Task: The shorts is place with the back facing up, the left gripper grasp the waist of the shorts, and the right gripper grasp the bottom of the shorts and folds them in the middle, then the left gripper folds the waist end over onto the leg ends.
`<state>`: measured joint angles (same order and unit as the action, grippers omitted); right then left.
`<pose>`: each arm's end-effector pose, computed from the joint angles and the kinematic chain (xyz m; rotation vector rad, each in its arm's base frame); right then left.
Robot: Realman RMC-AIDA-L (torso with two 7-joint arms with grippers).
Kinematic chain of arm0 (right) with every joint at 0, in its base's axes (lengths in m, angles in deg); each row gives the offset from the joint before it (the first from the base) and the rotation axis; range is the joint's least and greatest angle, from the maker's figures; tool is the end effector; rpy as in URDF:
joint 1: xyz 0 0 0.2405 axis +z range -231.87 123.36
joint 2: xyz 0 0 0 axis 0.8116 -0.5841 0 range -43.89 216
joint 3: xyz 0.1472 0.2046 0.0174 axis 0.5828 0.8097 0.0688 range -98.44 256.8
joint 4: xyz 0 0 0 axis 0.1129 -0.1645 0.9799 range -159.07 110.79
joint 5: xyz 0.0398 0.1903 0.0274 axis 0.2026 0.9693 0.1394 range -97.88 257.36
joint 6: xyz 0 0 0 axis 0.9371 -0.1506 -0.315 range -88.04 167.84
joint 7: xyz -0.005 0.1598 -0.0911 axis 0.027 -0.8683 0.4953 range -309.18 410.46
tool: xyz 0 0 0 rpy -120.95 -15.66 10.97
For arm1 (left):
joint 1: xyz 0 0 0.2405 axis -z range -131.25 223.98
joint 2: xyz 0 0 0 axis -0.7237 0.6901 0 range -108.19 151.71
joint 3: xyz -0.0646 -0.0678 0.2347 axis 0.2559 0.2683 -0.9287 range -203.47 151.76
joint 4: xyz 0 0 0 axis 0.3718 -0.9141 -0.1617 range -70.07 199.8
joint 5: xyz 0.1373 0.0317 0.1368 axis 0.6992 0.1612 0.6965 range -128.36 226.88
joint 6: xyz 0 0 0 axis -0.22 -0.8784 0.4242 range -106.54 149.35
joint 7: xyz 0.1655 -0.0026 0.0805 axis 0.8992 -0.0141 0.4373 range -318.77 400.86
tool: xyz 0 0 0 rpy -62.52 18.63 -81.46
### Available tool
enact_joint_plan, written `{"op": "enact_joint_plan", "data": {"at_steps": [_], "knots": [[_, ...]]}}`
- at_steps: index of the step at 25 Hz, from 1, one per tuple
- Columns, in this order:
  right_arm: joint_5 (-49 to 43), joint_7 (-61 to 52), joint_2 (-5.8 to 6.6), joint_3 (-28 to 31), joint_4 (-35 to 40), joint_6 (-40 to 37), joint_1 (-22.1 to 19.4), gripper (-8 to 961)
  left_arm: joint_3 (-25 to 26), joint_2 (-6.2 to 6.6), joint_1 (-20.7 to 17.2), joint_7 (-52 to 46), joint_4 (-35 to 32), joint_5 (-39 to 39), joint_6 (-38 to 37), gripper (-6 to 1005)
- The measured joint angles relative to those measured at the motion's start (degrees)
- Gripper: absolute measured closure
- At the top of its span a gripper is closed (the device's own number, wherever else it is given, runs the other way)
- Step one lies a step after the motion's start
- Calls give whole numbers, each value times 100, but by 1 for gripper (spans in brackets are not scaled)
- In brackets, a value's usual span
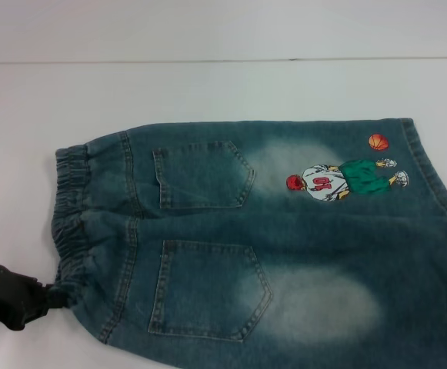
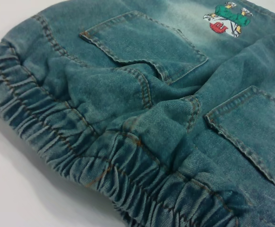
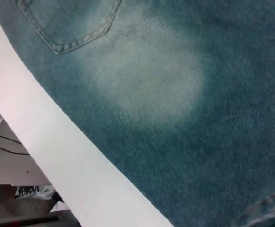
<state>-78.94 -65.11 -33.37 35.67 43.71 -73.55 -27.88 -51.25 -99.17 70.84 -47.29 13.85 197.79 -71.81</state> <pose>0.3094 0.2453 0.0198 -2.7588 1.3800 -0.4853 -0.3399 0.2717 -0.0118 -2.6809 -1.0297 -0.0745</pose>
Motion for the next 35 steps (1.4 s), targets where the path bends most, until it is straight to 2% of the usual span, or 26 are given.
{"op": "enact_joint_plan", "data": {"at_steps": [2, 13, 17, 24, 32, 35], "knots": [[-53, -26, -1, -1, 0, 2, 4, 696, 4, 0, 1, -1, 1, -1, 1, 921], [-49, 165, -33, 15, 52, 114, -50, 910, 84, 10, -11, 6, 126, -44, 49, 922], [449, 522, -10, 153, 186, 44, -129, 913, 449, 43, 12, 1, 135, -113, 44, 922], [1512, 1036, 169, 489, 289, -13, -236, 915, 1238, 287, 72, -152, 62, -659, -514, 922], [2613, 1343, 205, 1182, 426, 204, -154, 916, 1331, 306, 206, -638, -35, -1085, -459, 922], [2833, 1227, 152, 1334, 495, 776, -135, 916, 1320, 274, 267, -810, -36, -1181, -251, 922]]}}
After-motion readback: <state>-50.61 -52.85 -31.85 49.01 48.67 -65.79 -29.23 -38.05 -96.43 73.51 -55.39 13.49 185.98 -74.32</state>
